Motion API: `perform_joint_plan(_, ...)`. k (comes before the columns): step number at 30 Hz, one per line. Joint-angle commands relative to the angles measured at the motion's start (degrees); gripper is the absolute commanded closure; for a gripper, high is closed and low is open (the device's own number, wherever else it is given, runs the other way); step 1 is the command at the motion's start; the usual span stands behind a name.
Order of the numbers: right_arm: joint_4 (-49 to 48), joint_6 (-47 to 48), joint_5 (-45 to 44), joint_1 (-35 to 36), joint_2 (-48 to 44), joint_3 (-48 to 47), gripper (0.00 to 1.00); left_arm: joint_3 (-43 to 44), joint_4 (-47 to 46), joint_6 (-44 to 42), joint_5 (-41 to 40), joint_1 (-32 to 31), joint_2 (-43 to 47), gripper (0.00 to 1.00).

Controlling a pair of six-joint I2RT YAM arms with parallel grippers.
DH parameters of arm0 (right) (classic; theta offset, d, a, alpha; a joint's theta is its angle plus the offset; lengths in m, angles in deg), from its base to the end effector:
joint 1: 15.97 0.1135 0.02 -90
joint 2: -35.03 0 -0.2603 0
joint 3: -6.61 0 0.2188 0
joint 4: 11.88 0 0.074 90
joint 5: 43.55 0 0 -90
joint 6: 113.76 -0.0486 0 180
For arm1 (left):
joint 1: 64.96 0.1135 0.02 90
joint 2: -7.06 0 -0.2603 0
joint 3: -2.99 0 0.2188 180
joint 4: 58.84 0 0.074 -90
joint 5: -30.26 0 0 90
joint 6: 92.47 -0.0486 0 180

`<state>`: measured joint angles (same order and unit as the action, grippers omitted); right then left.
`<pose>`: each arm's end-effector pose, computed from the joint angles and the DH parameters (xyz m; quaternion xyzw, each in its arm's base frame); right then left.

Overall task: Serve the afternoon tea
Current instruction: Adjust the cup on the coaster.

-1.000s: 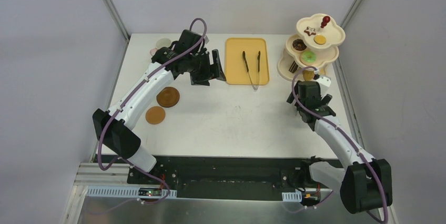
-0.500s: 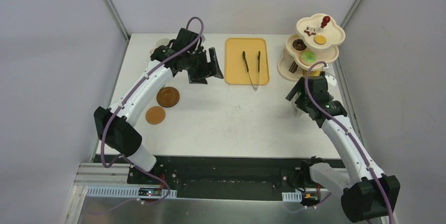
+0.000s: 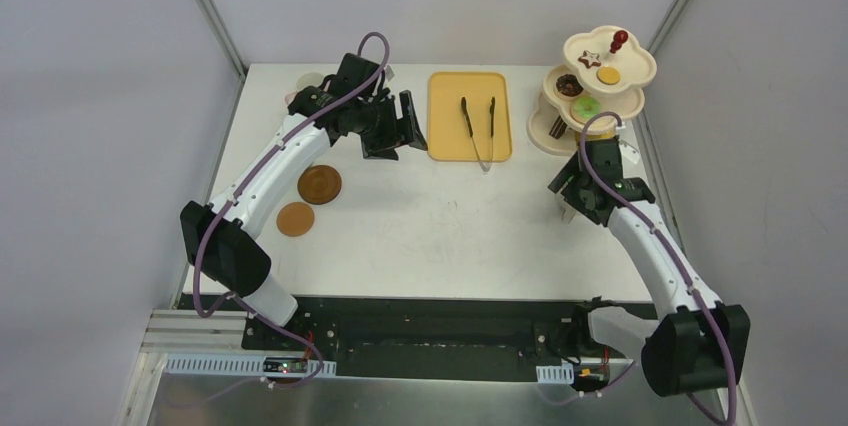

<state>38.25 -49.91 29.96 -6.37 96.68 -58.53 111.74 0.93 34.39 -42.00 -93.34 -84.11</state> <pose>0.1971 0.0194 0.2682 0.1848 0.9025 -0.0146 0.3889 0.2772 -0.1666 0.3590 -0.0045 0.9054 -0.3346 0.2612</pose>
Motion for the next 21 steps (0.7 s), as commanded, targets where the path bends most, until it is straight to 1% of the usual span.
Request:
perform_joint_plan(1, 0.8, -0.7, -3.7, -0.3, 4.9, -3.5, 0.24, -0.3, -1.2, 0.1, 1.7, 0.6, 0.7, 0.27)
perform_joint_plan(5, -0.3, -3.0, -6.3, -0.2, 9.7, -3.8, 0.31, -0.5, -1.3, 0.0, 1.9, 0.8, 1.4, 0.28)
perform_joint_plan(8, -4.0, -2.2, -6.4, -0.3, 13.1, -2.6, 0.41, -1.3, -1.6, 0.2, 2.0, 0.9, 2.0, 0.28)
perform_joint_plan(10, -6.1, -1.8, -8.0, -0.3, 15.1, -2.0, 0.46, -1.8, -1.6, 0.2, 2.0, 1.1, 2.4, 0.28)
perform_joint_plan(13, -9.2, -0.6, -9.2, -0.4, 17.4, -1.9, 0.6, -2.2, -1.5, 0.1, 2.0, 1.4, 2.9, 0.28)
perform_joint_plan(15, -10.5, -0.2, -9.4, -0.6, 18.7, -2.5, 0.72, -2.3, -1.5, 0.1, 2.0, 1.5, 3.2, 0.29)
perform_joint_plan(19, -12.0, -0.2, -10.0, -1.3, 20.2, -3.2, 0.92, -2.7, -1.5, 0.2, 2.0, 1.7, 3.5, 0.29)
perform_joint_plan(21, -12.3, 0.2, -9.6, -1.9, 20.4, -3.9, 0.99, -2.7, -1.4, 0.2, 2.0, 1.9, 3.7, 0.29)
